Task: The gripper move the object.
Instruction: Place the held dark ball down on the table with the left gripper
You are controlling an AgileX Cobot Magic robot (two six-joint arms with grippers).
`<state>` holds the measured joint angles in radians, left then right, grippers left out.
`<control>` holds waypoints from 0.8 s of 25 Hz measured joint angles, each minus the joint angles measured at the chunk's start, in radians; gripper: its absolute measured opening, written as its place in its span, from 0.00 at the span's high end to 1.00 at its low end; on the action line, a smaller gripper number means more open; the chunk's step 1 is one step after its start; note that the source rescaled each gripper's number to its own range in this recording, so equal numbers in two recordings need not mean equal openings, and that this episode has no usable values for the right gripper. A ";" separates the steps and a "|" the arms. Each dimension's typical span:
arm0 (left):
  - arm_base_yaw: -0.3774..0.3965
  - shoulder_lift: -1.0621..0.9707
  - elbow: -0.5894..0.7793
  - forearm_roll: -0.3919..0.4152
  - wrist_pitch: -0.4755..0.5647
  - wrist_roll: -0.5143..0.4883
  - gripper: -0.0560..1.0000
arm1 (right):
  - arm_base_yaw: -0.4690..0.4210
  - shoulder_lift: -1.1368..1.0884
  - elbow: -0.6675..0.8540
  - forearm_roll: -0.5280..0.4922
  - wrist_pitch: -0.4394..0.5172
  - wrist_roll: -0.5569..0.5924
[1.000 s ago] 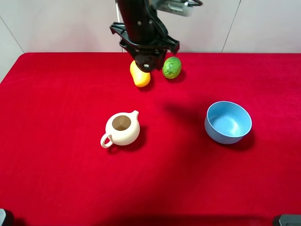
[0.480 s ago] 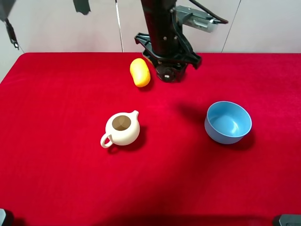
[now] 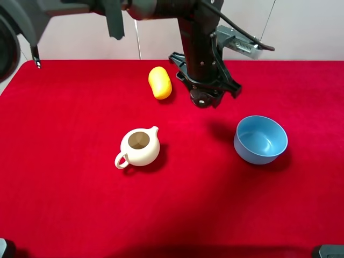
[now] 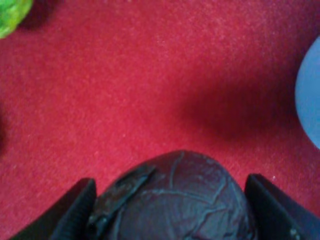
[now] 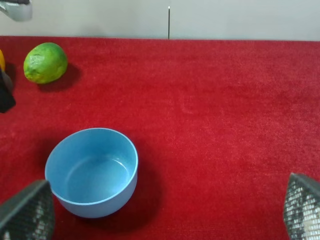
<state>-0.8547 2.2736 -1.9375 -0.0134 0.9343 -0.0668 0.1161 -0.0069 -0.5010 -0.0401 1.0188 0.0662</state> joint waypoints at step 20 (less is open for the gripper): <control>-0.038 0.113 -0.019 -0.059 -0.086 0.087 0.95 | 0.000 0.000 0.000 0.013 0.000 0.000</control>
<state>-0.8930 2.3866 -1.9560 -0.0722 0.8480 0.0200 0.1161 -0.0069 -0.5010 -0.0272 1.0188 0.0662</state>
